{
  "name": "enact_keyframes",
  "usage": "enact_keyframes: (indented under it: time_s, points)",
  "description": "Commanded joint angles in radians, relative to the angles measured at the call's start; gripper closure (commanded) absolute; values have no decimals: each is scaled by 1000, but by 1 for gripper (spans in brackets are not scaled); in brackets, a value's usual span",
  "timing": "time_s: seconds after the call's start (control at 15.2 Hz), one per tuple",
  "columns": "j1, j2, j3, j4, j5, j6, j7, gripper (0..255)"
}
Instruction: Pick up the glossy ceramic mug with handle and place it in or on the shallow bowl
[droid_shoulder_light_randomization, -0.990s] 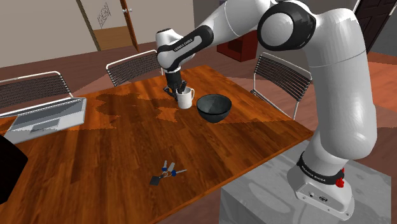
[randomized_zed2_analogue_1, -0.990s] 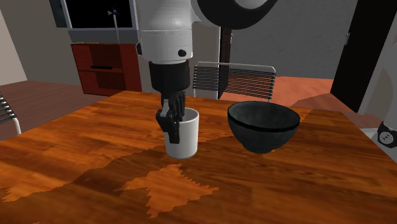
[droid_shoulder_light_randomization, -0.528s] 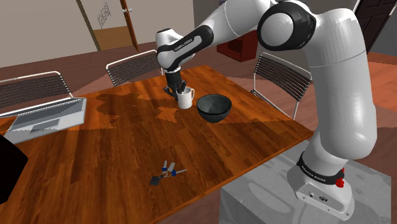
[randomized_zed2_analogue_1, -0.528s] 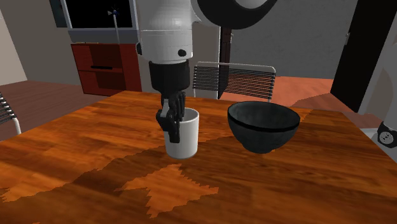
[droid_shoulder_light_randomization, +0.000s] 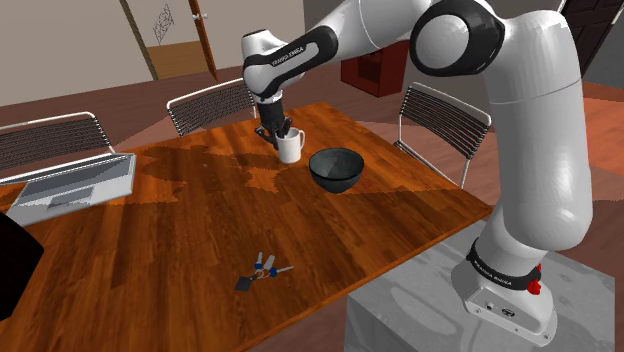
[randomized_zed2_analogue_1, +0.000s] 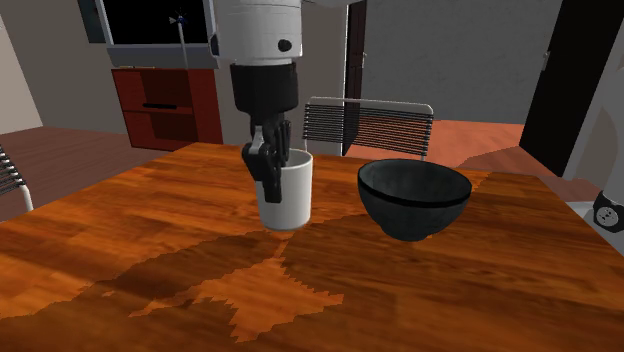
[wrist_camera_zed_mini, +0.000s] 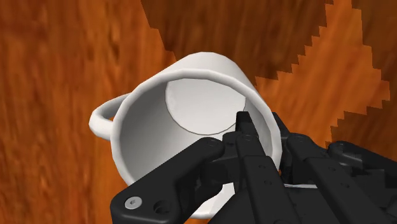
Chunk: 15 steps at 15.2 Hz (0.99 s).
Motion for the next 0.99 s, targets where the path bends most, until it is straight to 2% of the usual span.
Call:
enact_keyframes:
  time_s: [0.0, 0.92]
  points:
    - [-1, -9, 0, 16, 1, -25, -2, 255]
    - [2, -36, 3, 163, 7, -199, -12, 255]
